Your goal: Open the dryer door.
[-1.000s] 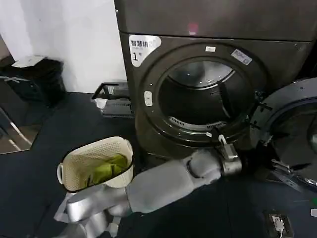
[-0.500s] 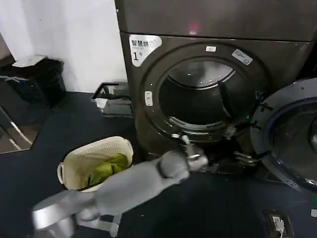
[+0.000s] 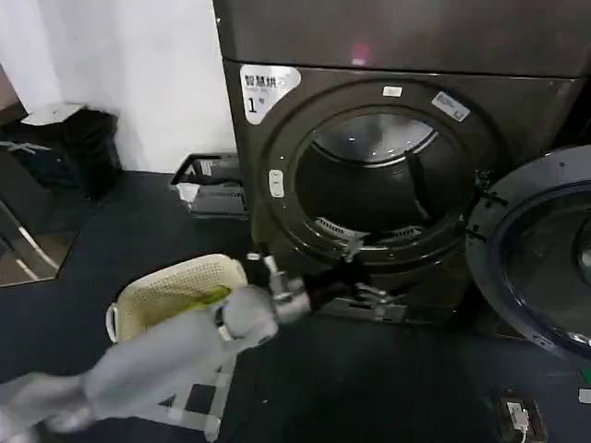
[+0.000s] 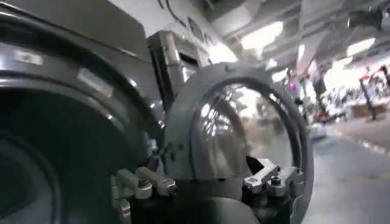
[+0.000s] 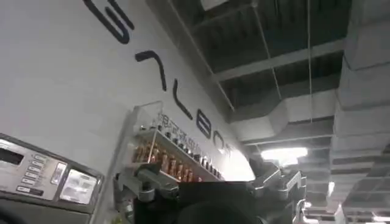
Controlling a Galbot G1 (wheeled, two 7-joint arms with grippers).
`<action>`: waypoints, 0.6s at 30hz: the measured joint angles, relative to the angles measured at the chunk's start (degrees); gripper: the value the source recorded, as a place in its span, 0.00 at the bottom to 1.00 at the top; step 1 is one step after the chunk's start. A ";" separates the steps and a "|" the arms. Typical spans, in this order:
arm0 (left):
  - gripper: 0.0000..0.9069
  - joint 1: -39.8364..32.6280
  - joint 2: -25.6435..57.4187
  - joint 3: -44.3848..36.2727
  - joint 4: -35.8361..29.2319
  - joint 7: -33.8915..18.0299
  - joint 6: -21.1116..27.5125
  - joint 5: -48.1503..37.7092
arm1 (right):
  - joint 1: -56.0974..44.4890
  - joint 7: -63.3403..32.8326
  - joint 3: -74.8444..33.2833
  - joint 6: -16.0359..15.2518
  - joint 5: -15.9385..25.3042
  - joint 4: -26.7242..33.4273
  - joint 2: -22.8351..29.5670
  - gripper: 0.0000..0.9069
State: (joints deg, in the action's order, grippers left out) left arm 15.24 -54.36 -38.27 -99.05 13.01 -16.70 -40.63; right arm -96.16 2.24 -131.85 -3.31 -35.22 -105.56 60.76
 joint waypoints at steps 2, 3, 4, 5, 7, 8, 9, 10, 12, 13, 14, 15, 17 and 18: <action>1.00 0.49 3.31 0.57 -1.45 -0.43 0.76 0.38 | 0.01 0.02 -0.18 -0.10 0.31 -0.26 -0.19 1.00; 1.00 0.64 4.86 0.79 -1.99 -0.56 1.07 0.37 | -0.01 0.06 -0.32 -0.16 0.56 -0.34 -0.31 1.00; 1.00 0.88 6.62 1.08 -2.71 -0.57 1.37 0.34 | -0.03 0.08 -0.47 -0.24 0.92 -0.39 -0.41 1.00; 1.00 1.09 8.20 1.33 -3.39 -0.54 1.49 0.34 | -0.06 0.09 -0.57 -0.31 1.32 -0.42 -0.51 1.00; 1.00 1.54 11.08 1.94 -4.43 -0.41 2.21 0.69 | -0.18 0.10 -0.88 -0.65 2.14 -0.53 -0.58 1.00; 1.00 1.84 12.62 2.30 -4.99 -0.23 2.65 1.12 | -0.23 0.07 -1.12 -1.04 2.37 -0.63 -0.60 1.00; 1.00 2.24 14.03 2.76 -5.51 -0.08 2.97 1.57 | -0.27 -0.02 -1.31 -1.32 2.47 -0.68 -0.64 1.00; 1.00 2.58 15.31 3.14 -5.84 -0.04 3.34 1.81 | -0.29 -0.13 -1.55 -1.60 2.81 -0.67 -0.75 1.00; 1.00 3.57 18.13 4.05 -6.87 0.80 4.38 1.98 | -0.31 -0.24 -1.87 -1.75 3.71 -0.53 -0.95 1.00; 1.00 4.07 19.37 4.53 -7.29 1.02 4.82 2.03 | -0.32 -0.24 -2.01 -1.79 3.98 -0.50 -1.06 1.00; 1.00 4.59 20.57 5.04 -7.80 1.31 5.48 2.18 | -0.33 -0.36 -2.12 -2.01 3.93 -0.53 -1.17 1.00; 1.00 5.28 22.04 5.59 -8.33 1.66 6.47 2.60 | -0.30 -0.66 -2.27 -2.44 3.63 -0.62 -1.26 1.00; 1.00 6.67 24.77 6.79 -9.21 2.74 8.29 3.84 | -0.20 -1.13 -2.74 -3.04 3.17 -1.08 -1.47 1.00; 1.00 7.69 26.36 7.65 -9.89 4.13 9.49 5.31 | -0.16 -1.18 -2.97 -3.09 3.16 -1.27 -1.52 1.00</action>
State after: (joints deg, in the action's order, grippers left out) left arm 22.94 -28.00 -30.62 -108.94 17.14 -7.21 -35.32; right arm -96.32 1.06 -134.82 -6.40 -32.06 -106.84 59.24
